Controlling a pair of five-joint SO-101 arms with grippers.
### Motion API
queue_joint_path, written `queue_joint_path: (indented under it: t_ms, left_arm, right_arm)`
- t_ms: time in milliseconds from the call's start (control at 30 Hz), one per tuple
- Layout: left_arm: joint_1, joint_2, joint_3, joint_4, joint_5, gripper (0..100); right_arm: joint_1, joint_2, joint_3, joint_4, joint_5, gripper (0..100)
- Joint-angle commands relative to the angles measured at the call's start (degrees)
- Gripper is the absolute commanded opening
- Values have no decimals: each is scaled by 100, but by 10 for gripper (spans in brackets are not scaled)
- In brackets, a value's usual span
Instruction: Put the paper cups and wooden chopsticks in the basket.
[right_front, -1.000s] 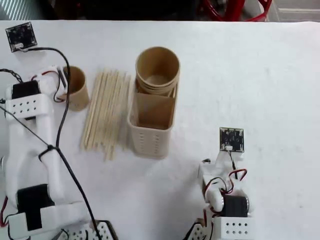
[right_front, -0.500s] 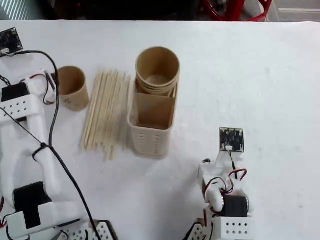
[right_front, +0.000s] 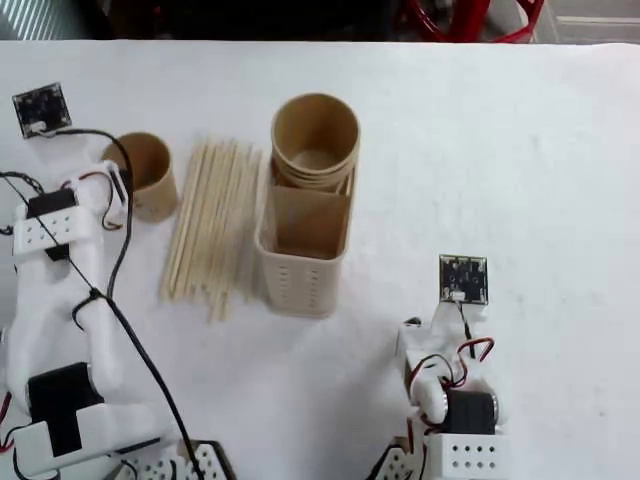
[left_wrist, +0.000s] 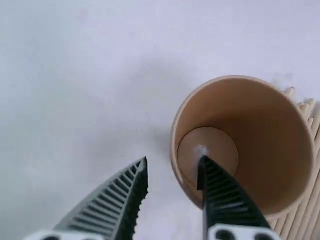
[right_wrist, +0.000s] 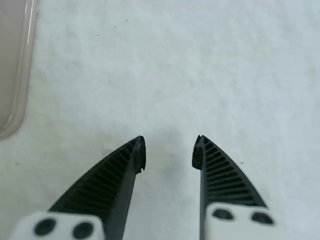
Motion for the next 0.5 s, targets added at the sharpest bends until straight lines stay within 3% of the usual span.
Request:
queue_joint_path:
  t_ms: [0, 167, 333, 467]
  left_arm:
    - [215, -22, 97, -325, -44, 172]
    - [426, -22, 141, -308, -44, 167]
    - [435, -66, 132, -316, -44, 15]
    - [426, -101, 62, -308, -44, 23]
  right_arm:
    - [-31, -48, 53, 40, 44, 159]
    - [-31, -48, 53, 40, 44, 159]
    - [-31, -48, 53, 40, 44, 159]
    - [-31, -48, 53, 40, 44, 159]
